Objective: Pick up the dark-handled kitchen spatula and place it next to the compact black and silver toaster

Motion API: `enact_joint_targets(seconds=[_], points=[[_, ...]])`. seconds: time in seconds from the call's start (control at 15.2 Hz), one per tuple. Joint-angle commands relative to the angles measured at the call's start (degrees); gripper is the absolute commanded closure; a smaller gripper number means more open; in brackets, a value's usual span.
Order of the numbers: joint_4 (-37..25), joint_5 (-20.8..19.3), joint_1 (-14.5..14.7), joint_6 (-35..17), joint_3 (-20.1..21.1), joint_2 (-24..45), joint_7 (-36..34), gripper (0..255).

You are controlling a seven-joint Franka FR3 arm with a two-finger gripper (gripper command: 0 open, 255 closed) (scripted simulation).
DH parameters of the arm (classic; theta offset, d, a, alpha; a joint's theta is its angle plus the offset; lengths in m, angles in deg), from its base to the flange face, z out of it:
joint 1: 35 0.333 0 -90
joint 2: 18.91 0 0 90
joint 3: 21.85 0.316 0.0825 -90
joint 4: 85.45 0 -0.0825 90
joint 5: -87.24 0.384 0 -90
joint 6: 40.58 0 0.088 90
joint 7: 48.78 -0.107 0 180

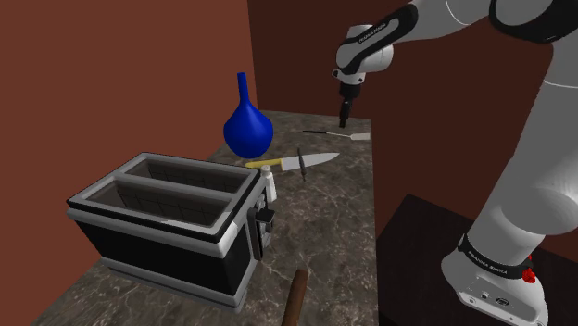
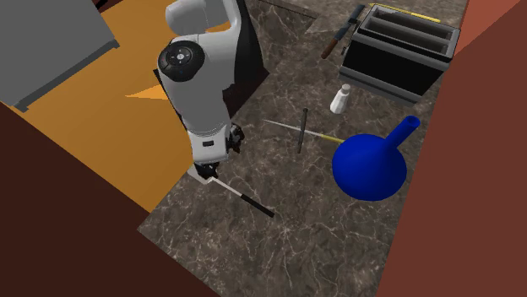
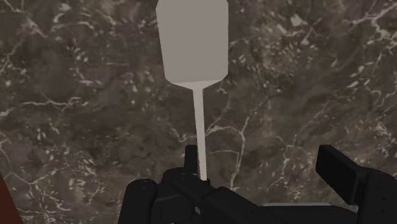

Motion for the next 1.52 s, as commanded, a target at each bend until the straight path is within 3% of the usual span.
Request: enact_joint_targets(seconds=[0.0,0.2,0.66,1.19,1.25,1.45], points=[[-4.34,2.05,-0.73,-0.31,0.13,4.73,3.33,0],[-9.25,4.04,-1.99,-0.37,0.67,9.77,6.58,0],[-7.42,5.54,-2.29,-5.1,1.32,12.85,7.54,0],[-7.42,5.53,-2.29,-5.09,1.32,12.85,7.54,0],[-7.42,5.53,-2.29,-5.09,1.32,12.85,7.54,255],[-7.42,5.53,-2.29,-5.09,1.32,12.85,7.54,255]])
